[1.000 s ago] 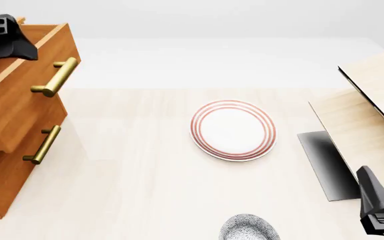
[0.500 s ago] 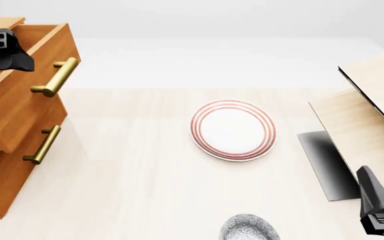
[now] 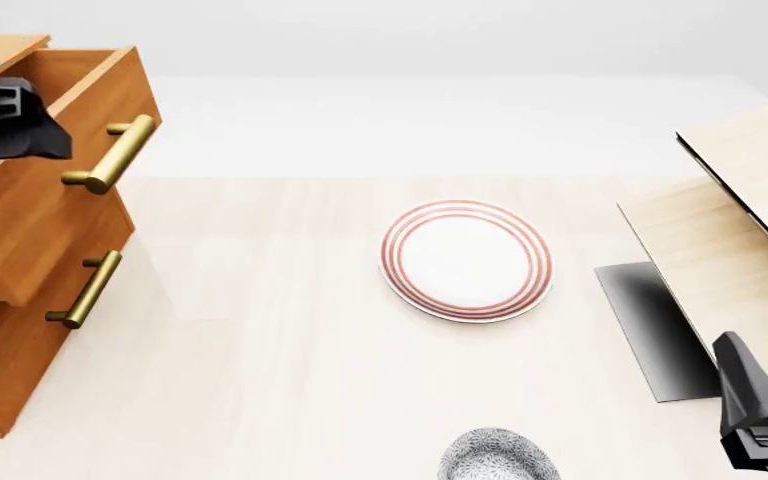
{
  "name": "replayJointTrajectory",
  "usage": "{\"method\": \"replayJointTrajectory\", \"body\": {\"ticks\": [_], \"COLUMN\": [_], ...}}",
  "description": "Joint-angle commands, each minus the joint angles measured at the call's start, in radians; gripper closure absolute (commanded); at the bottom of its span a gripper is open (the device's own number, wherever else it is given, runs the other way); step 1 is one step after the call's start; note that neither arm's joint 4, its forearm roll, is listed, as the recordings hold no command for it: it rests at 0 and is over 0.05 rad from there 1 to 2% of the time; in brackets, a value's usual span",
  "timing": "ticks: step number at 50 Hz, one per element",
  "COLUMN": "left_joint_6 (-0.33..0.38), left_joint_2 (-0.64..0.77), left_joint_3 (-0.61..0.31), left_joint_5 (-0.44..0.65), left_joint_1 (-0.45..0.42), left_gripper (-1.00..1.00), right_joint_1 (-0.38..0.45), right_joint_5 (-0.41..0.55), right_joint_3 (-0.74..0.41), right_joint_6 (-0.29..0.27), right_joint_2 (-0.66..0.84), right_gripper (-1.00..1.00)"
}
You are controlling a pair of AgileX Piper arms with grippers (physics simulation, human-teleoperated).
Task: Open the top drawer of the cabinet and put the bowl in it.
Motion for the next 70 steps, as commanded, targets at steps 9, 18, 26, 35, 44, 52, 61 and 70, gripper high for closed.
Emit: {"method": "replayJointTrajectory", "body": {"ticks": [9,18,26,35,44,52,61,70], "left_joint_6": [-0.004,-0.004,-0.007,-0.01,0.002,0.009,-0.001,-0.01], "left_joint_2": [0.01,0.017,0.026,0.03,0.041,0.038,0.042,0.044], "left_joint_3": [0.039,0.042,0.056,0.063,0.04,0.028,0.028,0.036], "left_joint_5": [-0.035,-0.043,-0.056,-0.063,-0.05,-0.034,-0.027,-0.034], "left_joint_1": [-0.001,-0.001,-0.013,-0.015,-0.051,-0.078,-0.107,-0.139], "left_gripper": [-1.0,-1.0,-1.0,-1.0,-1.0,-1.0,-1.0,-1.0], "right_joint_1": [-0.001,-0.001,0.0,-0.001,-0.001,-0.001,-0.001,0.0], "right_joint_5": [0.0,0.0,0.0,0.0,0.0,0.0,0.0,0.0], "right_joint_3": [0.001,0.001,0.001,0.001,0.001,0.001,0.001,0.001], "right_joint_6": [0.0,0.0,0.0,0.0,0.0,0.001,0.0,0.0], "right_joint_2": [-0.001,-0.001,-0.001,-0.001,-0.001,-0.001,-0.001,-0.001], "right_gripper": [-1.0,-1.0,-1.0,-1.0,-1.0,-1.0,-1.0,-1.0]}}
